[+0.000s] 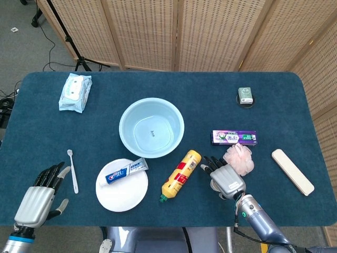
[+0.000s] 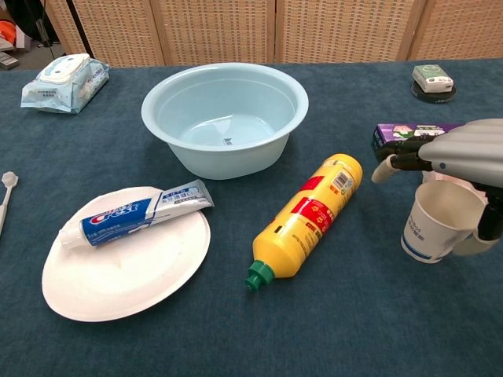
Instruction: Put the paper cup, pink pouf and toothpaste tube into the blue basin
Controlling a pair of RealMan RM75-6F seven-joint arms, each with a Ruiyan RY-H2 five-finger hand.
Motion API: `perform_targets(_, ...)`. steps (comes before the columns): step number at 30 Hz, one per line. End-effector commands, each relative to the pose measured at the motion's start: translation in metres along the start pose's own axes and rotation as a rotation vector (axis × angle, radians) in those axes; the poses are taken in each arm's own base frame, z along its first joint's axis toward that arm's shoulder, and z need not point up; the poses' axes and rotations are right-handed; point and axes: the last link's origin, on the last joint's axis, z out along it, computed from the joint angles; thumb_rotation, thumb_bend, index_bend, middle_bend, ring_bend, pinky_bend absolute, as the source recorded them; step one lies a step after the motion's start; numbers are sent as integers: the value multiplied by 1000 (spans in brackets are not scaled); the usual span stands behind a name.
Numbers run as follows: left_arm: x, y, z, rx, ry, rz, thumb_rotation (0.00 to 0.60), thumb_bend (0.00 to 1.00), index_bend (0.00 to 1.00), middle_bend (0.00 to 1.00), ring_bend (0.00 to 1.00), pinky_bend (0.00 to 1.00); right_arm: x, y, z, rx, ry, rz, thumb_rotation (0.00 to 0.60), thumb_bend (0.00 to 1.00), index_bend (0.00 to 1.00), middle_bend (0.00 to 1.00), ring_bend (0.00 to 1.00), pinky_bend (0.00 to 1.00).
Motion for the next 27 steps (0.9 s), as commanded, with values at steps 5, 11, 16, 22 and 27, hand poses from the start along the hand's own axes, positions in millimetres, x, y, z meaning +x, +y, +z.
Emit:
perform_targets(5,1,1,-1,-3,1,-4,600,328,5,0,0,106,-2,2,-5,-29,-37,20,600,159,325,146,183,284)
perform_targets(11,0,1,-1,-5,-3,-5,600,328,5,0,0,106,-3,-1,-4,-37,-21,34,600,195,484,243,279,372)
perform_targets(16,0,1,0,-5,-4,-6,600,328,5,0,0,106,-4,-1,-3,-36,3,47,600,225,594,325,348,429)
perform_targets(22,0,1,-1,-7,-5,-6,600,328,5,0,0,106,-6,0,-4,-37,9,44,600,234,629,357,379,453)
perform_targets(27,-1,2,-1,-7,-7,-6,600,328,5,0,0,106,3,2,-6,-46,29,32,600,234,631,359,383,455)
